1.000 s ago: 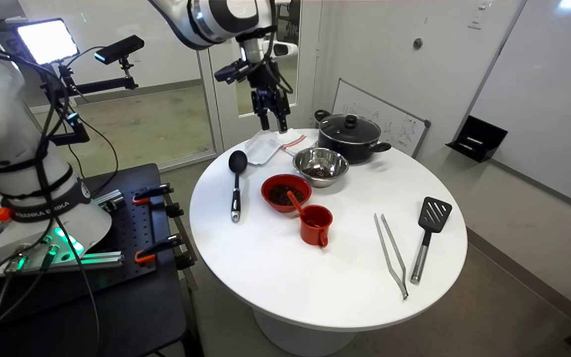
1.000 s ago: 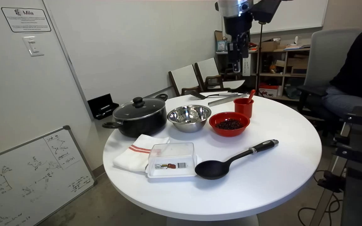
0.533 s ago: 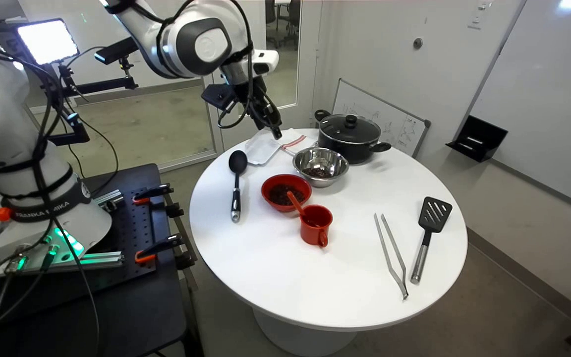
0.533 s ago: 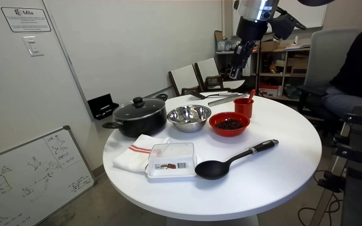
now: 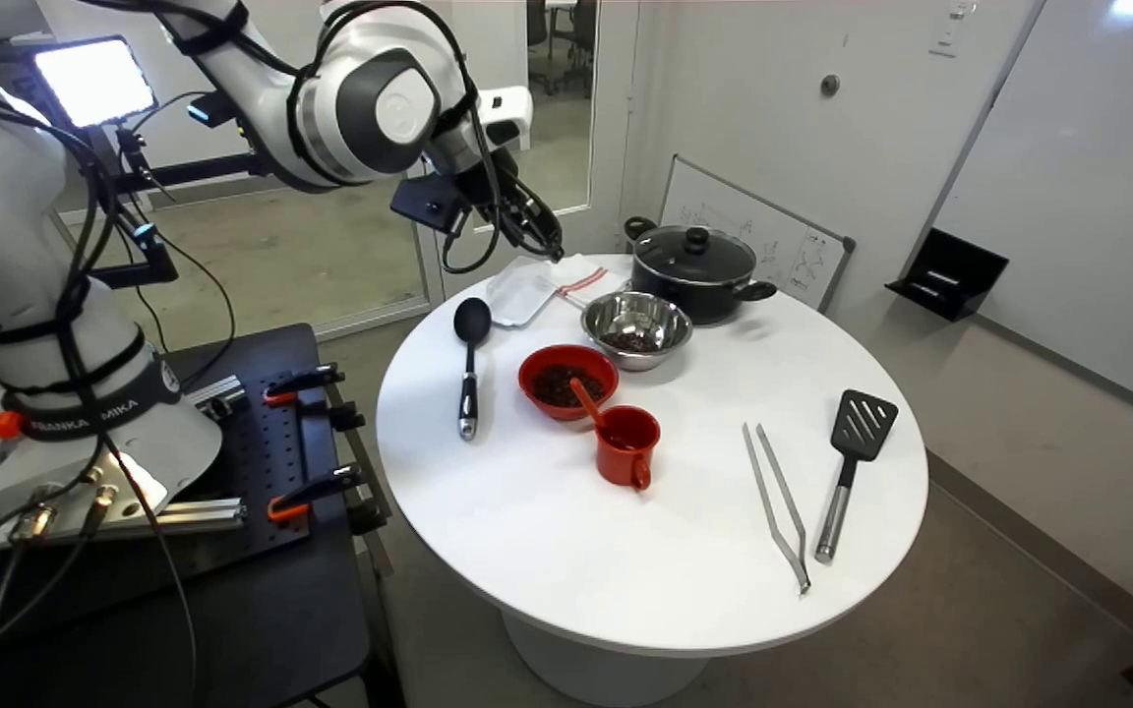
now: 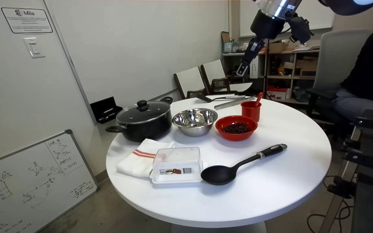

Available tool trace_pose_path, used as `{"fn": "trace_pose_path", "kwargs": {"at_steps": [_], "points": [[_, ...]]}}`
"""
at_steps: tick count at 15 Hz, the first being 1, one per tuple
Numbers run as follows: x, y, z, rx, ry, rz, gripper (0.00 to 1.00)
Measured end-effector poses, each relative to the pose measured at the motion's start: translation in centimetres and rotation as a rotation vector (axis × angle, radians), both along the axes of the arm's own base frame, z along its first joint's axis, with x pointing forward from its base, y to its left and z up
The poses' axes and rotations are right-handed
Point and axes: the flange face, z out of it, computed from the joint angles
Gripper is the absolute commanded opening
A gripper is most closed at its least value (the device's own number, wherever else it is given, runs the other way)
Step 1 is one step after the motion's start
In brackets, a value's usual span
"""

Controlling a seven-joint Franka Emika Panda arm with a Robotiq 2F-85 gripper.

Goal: Use the spoon to stir the contents in the red bowl then place the spoon in the red mug.

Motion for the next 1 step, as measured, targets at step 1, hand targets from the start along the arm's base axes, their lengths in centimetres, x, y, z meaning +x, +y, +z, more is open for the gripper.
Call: {"fn": "trace_pose_path", "kwargs": {"at_steps": [1], "points": [[-0.01, 0.08, -0.06, 0.0, 0.001, 0.002, 1.0]]}}
